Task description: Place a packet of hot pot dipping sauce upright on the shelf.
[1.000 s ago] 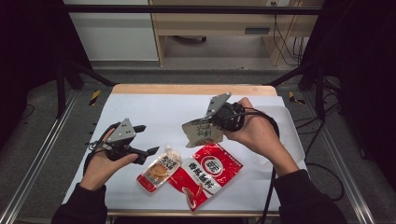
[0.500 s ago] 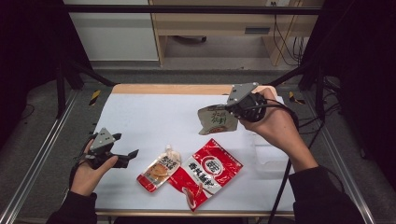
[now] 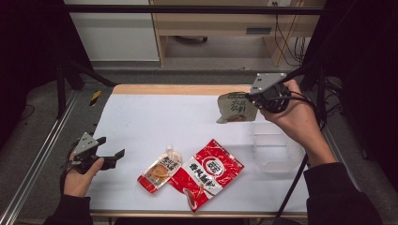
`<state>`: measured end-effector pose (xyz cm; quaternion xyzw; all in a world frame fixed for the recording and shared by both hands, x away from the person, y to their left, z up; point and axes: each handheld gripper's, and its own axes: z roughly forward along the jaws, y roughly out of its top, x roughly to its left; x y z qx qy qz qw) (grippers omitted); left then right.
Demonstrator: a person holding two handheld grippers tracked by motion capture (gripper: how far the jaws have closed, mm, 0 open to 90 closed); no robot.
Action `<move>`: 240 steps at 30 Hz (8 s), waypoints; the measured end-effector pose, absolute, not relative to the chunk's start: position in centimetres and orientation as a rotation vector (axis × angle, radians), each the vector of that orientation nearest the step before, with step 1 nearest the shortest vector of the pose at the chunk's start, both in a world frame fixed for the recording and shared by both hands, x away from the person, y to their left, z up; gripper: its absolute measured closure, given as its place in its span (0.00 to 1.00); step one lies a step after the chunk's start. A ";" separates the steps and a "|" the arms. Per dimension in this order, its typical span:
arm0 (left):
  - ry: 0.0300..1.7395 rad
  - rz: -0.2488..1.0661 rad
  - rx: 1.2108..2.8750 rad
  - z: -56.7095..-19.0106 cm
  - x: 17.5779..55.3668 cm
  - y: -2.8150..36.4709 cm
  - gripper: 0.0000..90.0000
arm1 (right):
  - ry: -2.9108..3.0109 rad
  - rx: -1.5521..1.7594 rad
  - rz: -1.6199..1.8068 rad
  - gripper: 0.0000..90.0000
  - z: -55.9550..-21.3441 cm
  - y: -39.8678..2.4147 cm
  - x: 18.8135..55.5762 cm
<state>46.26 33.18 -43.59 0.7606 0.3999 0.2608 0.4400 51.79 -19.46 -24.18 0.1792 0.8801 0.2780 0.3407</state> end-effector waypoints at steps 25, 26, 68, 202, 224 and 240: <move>0.988 0.631 1.951 -44.1 46.5 32.5 0.09 | 2.207 0.629 0.696 1.00 -26.2 -26.6 54.7; 0.988 0.631 1.951 -44.1 46.5 32.5 0.09 | 2.207 0.629 0.696 1.00 -26.2 -26.6 54.7; 0.962 0.639 1.991 -44.2 46.2 31.7 0.09 | 2.176 0.724 0.729 1.00 -29.9 -31.3 57.1; 0.823 0.601 2.112 -44.1 43.2 28.3 0.08 | 2.311 0.640 1.026 0.18 -37.8 -8.2 46.6; 0.749 0.553 2.225 -45.0 42.9 26.9 0.13 | 2.504 0.695 1.078 0.35 -42.8 -2.0 47.0; 0.749 0.575 2.212 -44.8 43.1 27.2 0.12 | 2.633 0.863 0.964 0.43 -46.2 0.6 50.2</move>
